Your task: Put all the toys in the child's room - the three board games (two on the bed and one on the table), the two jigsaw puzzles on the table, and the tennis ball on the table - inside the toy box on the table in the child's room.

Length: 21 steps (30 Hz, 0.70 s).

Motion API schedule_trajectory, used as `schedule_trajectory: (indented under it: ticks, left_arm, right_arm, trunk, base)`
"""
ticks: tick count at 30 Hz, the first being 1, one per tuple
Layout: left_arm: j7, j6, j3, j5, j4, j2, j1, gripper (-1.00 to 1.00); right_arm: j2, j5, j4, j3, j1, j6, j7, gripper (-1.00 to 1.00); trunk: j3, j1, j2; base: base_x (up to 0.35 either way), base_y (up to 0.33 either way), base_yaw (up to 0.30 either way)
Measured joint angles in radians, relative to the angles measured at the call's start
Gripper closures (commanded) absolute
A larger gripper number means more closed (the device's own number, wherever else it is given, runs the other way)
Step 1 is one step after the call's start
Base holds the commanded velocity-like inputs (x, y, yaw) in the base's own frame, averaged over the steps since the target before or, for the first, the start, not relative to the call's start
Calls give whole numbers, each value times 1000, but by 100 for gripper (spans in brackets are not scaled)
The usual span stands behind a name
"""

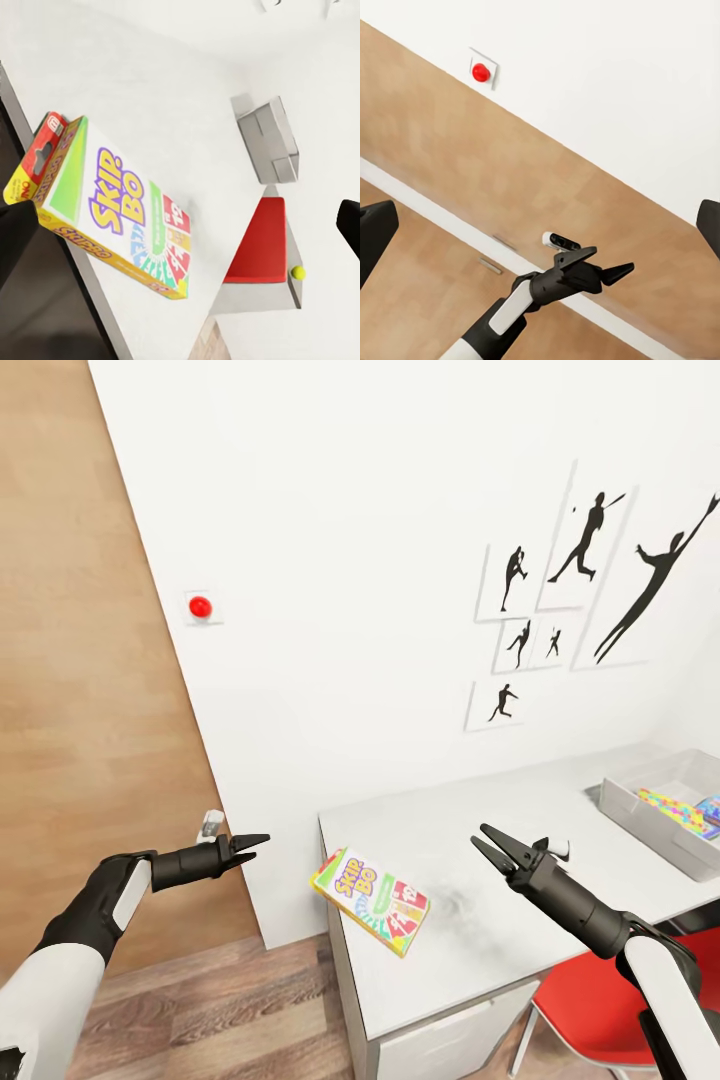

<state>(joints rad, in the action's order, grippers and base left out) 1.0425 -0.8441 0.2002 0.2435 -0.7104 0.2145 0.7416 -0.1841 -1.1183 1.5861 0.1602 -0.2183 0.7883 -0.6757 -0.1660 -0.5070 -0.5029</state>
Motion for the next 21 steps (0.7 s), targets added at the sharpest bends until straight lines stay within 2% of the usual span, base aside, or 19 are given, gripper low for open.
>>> schedule_trajectory:
  ticks: [17, 21]
  left_arm:
    - [-2, 1, -1, -3, 0, -2, 0, -100]
    - [-4, 1, -1, -5, 0, -4, 0, -100]
  right_arm:
    - [0, 2, -1, -1, 0, -3, 14, -100]
    - [-1, 0, 0, -9, 0, 20, 18, -100]
  trunk:
    - [-53, -65, -119]
    - [-66, -81, -147]
  base:
    - [0, 0, 0]
    - [0, 0, 0]
